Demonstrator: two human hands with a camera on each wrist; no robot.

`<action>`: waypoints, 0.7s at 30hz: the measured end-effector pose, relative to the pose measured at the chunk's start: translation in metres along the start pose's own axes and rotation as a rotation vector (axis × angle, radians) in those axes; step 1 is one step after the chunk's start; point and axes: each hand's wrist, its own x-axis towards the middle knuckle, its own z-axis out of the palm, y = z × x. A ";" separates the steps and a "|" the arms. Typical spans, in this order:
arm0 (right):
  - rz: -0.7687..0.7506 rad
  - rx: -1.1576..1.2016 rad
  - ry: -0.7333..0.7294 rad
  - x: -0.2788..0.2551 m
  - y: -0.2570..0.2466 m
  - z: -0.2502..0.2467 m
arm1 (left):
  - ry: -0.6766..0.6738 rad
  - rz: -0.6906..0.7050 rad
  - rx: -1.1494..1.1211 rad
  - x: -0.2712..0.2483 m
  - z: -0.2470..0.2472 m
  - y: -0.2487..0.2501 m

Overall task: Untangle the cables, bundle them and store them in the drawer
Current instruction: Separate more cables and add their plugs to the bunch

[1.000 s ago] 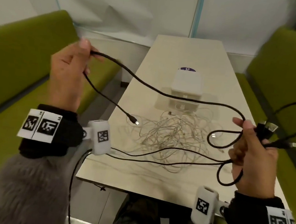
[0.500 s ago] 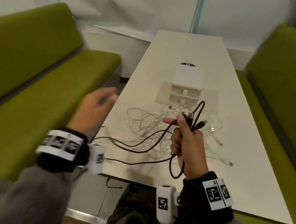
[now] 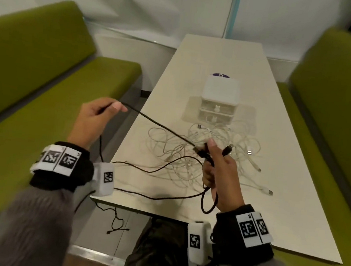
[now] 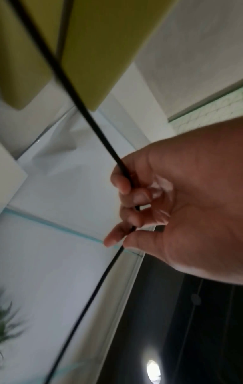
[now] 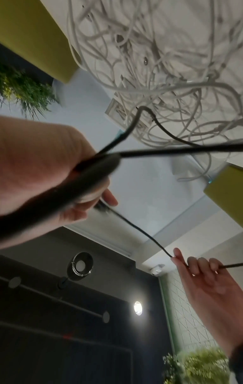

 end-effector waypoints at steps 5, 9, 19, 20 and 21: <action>0.057 -0.135 -0.093 -0.001 0.009 0.016 | 0.108 0.034 0.033 0.011 -0.009 -0.005; 0.005 -0.240 -0.152 -0.004 0.007 0.012 | 0.142 0.025 0.004 0.014 0.000 -0.004; 0.113 -0.354 -0.210 0.000 0.005 0.005 | 0.136 0.130 -0.089 0.019 -0.001 0.021; 0.136 -0.365 -0.233 0.001 0.005 0.005 | 0.139 0.137 -0.100 0.020 -0.002 0.023; 0.163 -0.371 -0.255 0.002 0.005 0.004 | 0.150 0.140 -0.124 0.022 -0.004 0.025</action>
